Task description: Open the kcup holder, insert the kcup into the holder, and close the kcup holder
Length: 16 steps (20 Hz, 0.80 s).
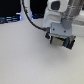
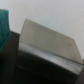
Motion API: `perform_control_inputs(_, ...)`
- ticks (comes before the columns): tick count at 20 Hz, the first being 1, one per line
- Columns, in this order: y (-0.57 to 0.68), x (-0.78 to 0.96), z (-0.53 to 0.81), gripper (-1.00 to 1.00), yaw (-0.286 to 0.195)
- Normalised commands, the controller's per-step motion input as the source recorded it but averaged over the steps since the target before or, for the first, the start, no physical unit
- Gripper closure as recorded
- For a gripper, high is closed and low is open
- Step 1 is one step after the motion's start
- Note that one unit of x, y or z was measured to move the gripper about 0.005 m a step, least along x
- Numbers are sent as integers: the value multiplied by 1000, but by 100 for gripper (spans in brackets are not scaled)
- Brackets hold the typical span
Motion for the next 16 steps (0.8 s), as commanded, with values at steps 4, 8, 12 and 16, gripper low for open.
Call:
perform_control_inputs(4, 471, -343, -20, -100, 121)
perform_control_inputs(8, 602, -360, 11, -100, 81)
perform_control_inputs(12, 643, -391, 21, -100, 71)
perform_control_inputs(16, 638, -466, 26, -100, 68)
